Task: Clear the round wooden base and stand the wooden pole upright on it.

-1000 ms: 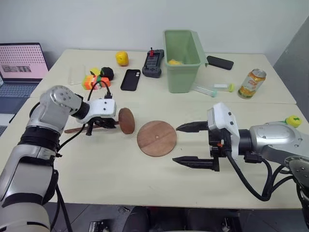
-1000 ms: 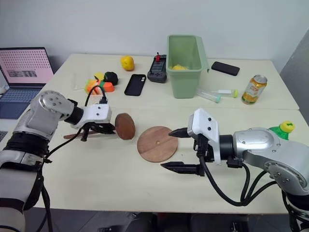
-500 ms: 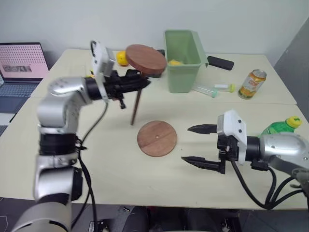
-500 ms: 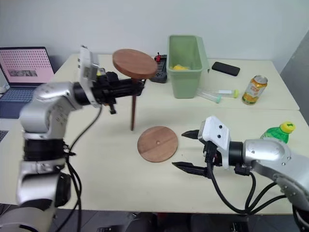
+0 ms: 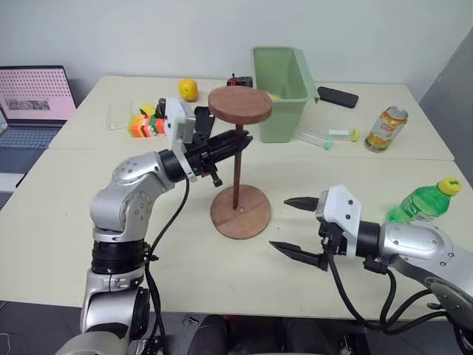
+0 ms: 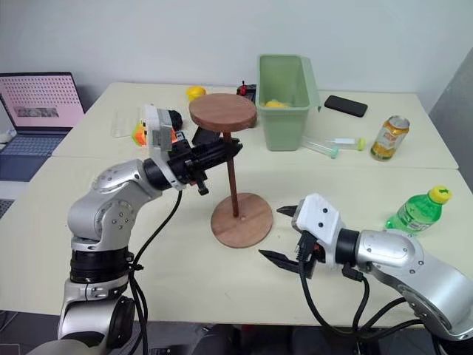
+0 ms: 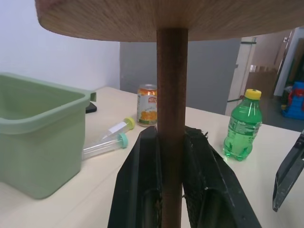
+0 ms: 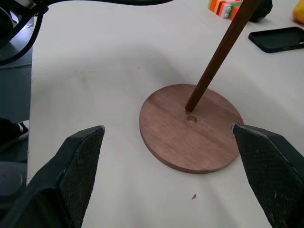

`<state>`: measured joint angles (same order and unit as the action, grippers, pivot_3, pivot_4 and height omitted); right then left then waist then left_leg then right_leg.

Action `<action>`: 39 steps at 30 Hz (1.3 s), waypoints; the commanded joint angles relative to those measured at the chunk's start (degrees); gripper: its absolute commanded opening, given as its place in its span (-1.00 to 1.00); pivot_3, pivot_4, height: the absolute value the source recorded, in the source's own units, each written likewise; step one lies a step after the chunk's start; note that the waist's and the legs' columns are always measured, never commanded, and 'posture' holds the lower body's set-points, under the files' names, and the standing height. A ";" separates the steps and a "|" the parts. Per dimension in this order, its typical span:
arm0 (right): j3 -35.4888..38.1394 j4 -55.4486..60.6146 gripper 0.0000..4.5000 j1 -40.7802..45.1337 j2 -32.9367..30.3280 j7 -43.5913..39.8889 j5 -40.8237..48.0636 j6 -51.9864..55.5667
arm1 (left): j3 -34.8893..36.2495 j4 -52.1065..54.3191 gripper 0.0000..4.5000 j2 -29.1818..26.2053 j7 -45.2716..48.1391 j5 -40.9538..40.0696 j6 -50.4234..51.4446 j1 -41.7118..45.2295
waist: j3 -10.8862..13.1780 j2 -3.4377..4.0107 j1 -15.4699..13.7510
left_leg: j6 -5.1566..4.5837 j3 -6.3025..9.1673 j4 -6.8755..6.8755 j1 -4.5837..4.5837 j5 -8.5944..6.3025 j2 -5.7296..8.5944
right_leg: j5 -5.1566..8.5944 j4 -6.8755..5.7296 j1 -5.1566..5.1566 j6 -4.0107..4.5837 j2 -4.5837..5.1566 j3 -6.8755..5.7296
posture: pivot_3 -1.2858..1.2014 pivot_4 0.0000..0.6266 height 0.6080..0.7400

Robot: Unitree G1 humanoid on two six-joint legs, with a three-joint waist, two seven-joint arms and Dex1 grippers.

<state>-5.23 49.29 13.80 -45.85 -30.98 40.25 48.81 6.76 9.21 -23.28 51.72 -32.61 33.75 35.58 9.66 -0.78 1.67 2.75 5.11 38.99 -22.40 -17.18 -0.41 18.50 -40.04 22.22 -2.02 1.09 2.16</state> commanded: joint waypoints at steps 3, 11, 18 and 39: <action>0.57 1.71 1.00 0.76 0.58 0.96 0.29 1.23 | -1.48 2.77 -0.89 0.18 -0.42 -1.52 -1.28 -0.43 | 0.00 0.00 0.00 | -0.02 -0.01 0.00 0.00 -0.01 0.02 | 0.00 0.00 -0.01 0.00 0.00 0.01 | 0.03 -0.52 1.00; 0.88 1.72 1.00 1.04 0.41 0.76 0.31 2.20 | -4.21 0.10 -0.89 1.01 -0.52 0.71 -5.21 -1.28 | 0.00 0.00 -0.01 | -0.02 -0.02 0.00 0.01 -0.01 0.03 | 0.00 0.00 -0.01 0.00 -0.01 0.01 | 0.03 -0.52 1.00; 1.26 2.02 1.00 0.73 0.26 0.62 0.46 2.65 | -5.14 -1.53 -0.89 1.52 -0.96 1.63 -7.84 -0.91 | 0.00 0.00 -0.01 | -0.17 -0.02 0.00 0.02 -0.09 0.04 | 0.00 0.01 -0.02 0.00 -0.01 0.00 | 0.03 -0.52 1.00; 1.27 1.83 1.00 1.39 2.31 2.57 0.60 3.47 | -4.58 -1.49 -0.89 -2.44 -1.83 3.80 -9.77 -8.97 | -0.09 0.00 0.01 | -0.21 -0.07 -0.15 0.67 -0.12 -0.02 | 0.01 0.09 -0.55 0.00 0.00 0.07 | 0.03 -0.52 1.00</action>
<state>-5.21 49.28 14.35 -44.16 -29.23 40.26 52.21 3.14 9.73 -24.15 50.34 -31.42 23.41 29.00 9.57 -0.78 1.68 2.54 5.04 38.84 -21.69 -17.31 -0.43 18.51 -39.95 21.64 -2.02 1.08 2.22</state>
